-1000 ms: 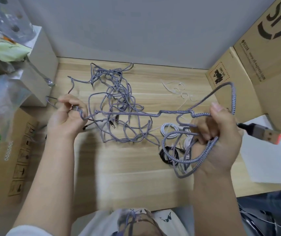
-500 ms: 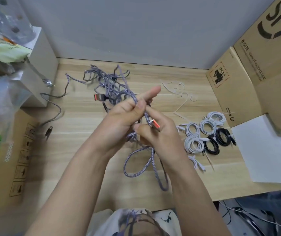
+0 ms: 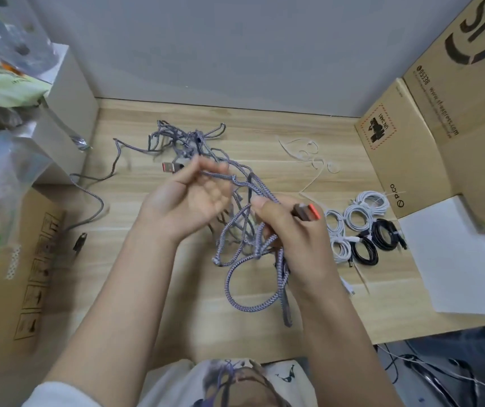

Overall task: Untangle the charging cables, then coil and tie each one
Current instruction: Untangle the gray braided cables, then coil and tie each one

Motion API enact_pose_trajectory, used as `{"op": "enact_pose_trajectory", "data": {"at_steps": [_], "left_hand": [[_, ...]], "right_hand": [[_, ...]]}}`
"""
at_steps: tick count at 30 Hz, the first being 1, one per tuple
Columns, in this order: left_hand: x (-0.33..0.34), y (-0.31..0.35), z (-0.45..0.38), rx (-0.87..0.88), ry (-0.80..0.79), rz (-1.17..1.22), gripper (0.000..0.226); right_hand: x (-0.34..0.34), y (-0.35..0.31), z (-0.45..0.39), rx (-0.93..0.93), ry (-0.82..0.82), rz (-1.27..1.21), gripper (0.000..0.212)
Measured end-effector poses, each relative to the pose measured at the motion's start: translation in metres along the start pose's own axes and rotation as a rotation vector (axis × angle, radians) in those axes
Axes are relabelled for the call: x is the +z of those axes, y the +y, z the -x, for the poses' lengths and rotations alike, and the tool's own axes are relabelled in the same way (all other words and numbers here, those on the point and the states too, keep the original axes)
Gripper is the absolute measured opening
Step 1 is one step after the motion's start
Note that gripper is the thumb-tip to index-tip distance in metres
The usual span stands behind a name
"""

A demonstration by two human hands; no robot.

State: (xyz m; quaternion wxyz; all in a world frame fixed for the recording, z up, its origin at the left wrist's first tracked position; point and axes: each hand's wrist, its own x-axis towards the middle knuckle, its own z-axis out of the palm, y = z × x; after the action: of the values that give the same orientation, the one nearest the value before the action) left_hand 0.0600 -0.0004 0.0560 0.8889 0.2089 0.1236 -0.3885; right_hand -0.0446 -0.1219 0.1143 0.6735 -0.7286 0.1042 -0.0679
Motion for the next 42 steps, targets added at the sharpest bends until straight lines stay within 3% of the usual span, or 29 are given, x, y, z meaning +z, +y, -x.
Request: {"op": "enact_pose_trajectory", "data": {"at_steps": [3,5,7,11,15,17,19,21,23,26,28,34,37,42], "left_hand": [[-0.017,0.02,-0.011,-0.016,0.146,0.166,0.013],[-0.014,0.029,-0.016,-0.037,0.183,0.079,0.031],[-0.009,0.036,-0.018,-0.031,0.184,0.032,0.032],[-0.021,0.052,-0.024,0.114,0.364,0.06,0.03],[-0.029,0.065,-0.024,0.274,0.304,0.225,0.04],[-0.019,0.063,-0.02,0.334,0.252,0.11,0.048],[-0.008,0.058,-0.012,0.422,0.158,-0.208,0.053],[0.003,0.051,-0.006,0.531,0.036,-0.599,0.045],[0.009,0.048,-0.007,0.527,0.006,-0.798,0.03],[0.003,0.047,-0.013,0.414,0.234,-0.85,0.022],[-0.003,0.043,-0.013,0.364,0.277,-0.907,0.02],[0.016,0.012,0.008,0.375,0.208,-0.895,0.017],[0.023,0.0,0.017,0.396,0.166,-0.938,0.017],[0.033,-0.008,0.024,0.406,0.093,-0.938,0.018]], "right_hand": [[-0.003,-0.006,0.004,-0.065,-0.008,0.065,0.043],[-0.004,-0.009,0.007,-0.071,0.003,0.045,0.038],[-0.005,-0.014,0.011,-0.071,0.02,-0.059,0.027],[-0.015,-0.027,0.015,-0.176,0.07,-0.181,0.023],[-0.023,-0.027,0.01,-0.169,0.15,-0.241,0.027],[-0.023,-0.019,0.005,-0.073,0.22,-0.237,0.024],[-0.022,-0.012,0.002,0.031,0.258,-0.234,0.026],[-0.019,-0.008,-0.001,0.063,0.216,-0.173,0.033],[-0.016,-0.007,-0.004,0.085,0.201,-0.144,0.033],[-0.014,-0.004,-0.007,0.112,0.169,-0.162,0.025],[-0.012,-0.002,-0.009,0.114,0.138,-0.132,0.025],[-0.005,0.007,-0.015,0.108,0.128,-0.013,0.022],[-0.003,0.013,-0.019,0.133,0.136,-0.01,0.034],[-0.003,0.028,-0.022,0.215,0.013,0.153,0.028]]}}
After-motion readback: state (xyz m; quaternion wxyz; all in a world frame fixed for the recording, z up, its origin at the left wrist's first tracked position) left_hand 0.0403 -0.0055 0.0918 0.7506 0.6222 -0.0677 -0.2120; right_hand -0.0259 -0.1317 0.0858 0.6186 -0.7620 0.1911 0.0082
